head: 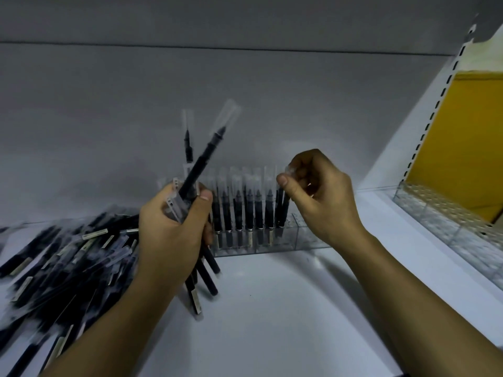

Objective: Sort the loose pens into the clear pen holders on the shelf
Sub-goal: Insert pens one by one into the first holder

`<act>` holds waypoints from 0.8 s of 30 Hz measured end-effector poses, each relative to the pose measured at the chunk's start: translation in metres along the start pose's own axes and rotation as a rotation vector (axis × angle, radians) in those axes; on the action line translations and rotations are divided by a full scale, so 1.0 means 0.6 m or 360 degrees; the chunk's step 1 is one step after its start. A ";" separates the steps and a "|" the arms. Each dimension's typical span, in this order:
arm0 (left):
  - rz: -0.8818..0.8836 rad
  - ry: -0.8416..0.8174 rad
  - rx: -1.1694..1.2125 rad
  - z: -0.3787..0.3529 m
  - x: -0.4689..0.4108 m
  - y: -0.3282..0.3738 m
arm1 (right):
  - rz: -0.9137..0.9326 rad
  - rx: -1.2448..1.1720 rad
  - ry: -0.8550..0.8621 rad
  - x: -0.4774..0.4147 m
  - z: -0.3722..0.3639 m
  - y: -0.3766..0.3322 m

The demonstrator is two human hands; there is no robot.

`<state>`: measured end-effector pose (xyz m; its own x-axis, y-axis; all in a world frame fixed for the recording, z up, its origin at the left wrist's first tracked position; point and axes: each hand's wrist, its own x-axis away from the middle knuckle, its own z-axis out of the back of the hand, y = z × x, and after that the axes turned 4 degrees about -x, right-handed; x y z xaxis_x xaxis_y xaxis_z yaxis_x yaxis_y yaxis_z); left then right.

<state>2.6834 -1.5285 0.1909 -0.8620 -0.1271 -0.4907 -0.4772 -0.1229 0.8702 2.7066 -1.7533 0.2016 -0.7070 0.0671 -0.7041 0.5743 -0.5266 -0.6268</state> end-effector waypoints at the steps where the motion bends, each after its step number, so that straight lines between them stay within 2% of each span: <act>1: 0.0000 0.0002 0.0003 0.002 -0.001 -0.001 | -0.0007 0.0012 -0.0002 0.000 0.000 0.000; 9: -0.0037 -0.0017 -0.0067 0.007 -0.005 -0.004 | -0.0046 0.0157 -0.0099 0.002 -0.005 0.005; 13: 0.0019 -0.0065 -0.0149 0.008 -0.006 0.000 | -0.0017 0.0179 0.0097 0.004 0.000 -0.005; 15: 0.0039 -0.0127 -0.0209 0.009 -0.006 0.004 | 0.0020 -0.0087 0.0197 0.006 0.003 -0.018; 16: 0.0032 -0.0168 -0.0246 0.009 -0.007 0.006 | 0.0036 -0.0281 0.0154 0.009 0.002 -0.027; 20: -0.0057 -0.0293 -0.0460 0.006 -0.007 0.009 | -0.0040 -0.0996 -0.0241 0.021 -0.014 -0.057; 24: -0.0081 -0.0439 -0.0551 0.002 -0.004 0.004 | -0.0035 -0.1112 -0.0132 0.023 -0.020 -0.076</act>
<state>2.6841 -1.5273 0.1945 -0.8746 0.1493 -0.4614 -0.4755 -0.4504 0.7557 2.6756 -1.7182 0.2165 -0.7345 -0.0079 -0.6786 0.6707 0.1438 -0.7276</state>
